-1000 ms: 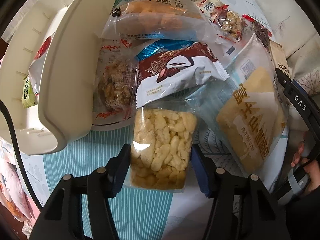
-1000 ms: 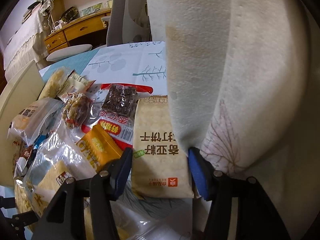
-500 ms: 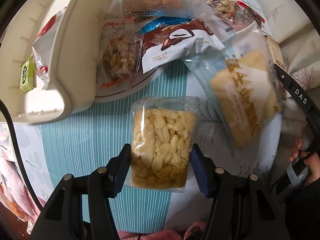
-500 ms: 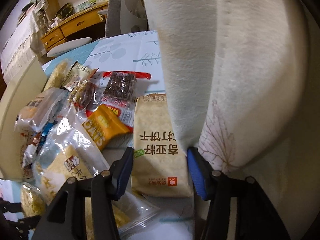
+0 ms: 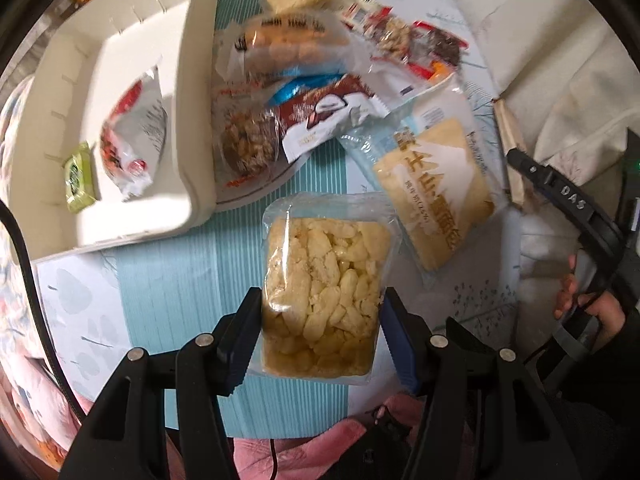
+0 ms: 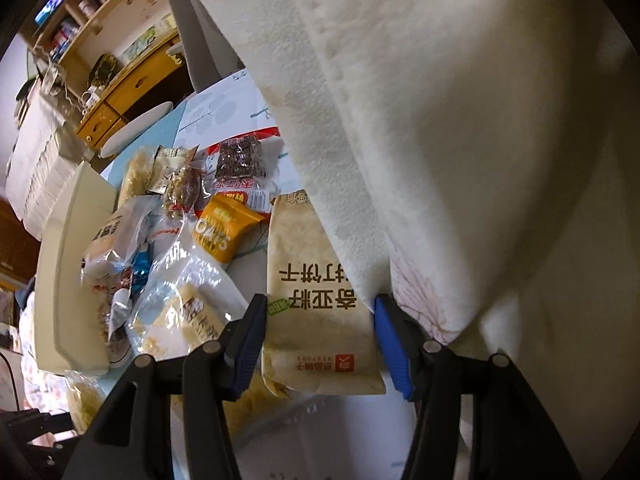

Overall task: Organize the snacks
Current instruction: 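Lift both held bags and carry them over the white tray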

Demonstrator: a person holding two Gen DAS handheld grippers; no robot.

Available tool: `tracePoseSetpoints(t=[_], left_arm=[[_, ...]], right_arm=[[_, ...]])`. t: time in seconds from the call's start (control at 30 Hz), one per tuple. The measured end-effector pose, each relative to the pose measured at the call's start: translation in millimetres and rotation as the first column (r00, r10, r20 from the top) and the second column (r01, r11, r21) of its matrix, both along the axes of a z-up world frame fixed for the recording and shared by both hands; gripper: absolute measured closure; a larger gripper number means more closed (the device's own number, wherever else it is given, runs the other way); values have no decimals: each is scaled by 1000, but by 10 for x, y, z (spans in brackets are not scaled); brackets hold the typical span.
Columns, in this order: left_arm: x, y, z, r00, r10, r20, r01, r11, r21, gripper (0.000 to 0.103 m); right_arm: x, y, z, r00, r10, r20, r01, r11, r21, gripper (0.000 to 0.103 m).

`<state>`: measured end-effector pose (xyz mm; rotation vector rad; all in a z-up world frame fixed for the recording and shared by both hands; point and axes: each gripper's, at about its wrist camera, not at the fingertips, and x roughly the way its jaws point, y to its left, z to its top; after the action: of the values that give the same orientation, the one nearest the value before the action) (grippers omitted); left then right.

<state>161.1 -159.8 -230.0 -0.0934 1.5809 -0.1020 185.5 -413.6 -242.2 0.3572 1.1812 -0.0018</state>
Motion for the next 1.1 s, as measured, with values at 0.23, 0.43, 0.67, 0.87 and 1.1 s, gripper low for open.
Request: tracePoseSetpoints(t=[0.23,0.43,0.67,0.87,1.1], left_arm=[[51,199,394,998,-22,56,23,1000,-19,46],[111,573,678,994,-12,109,15,1000,-21,46],[163,1051,772,990,-13,142,15,1000,-12,46],[194,1417,836,982,-33,184,37,999,-16,46],[226,1621,865,973,-8,230,16,999,-35,46]], right_arm=[[-175,-36,115,998,-58,-11,59,997,51,49],[-392,30,212,992,-129,-6,129,984,127,78],[-471,648,490,994,-84,67,73,986,150,99],[-548,972,531,990,-115,82,110,992,62,99],[-696,834,364,981,-190,31,191,982,-3,93]])
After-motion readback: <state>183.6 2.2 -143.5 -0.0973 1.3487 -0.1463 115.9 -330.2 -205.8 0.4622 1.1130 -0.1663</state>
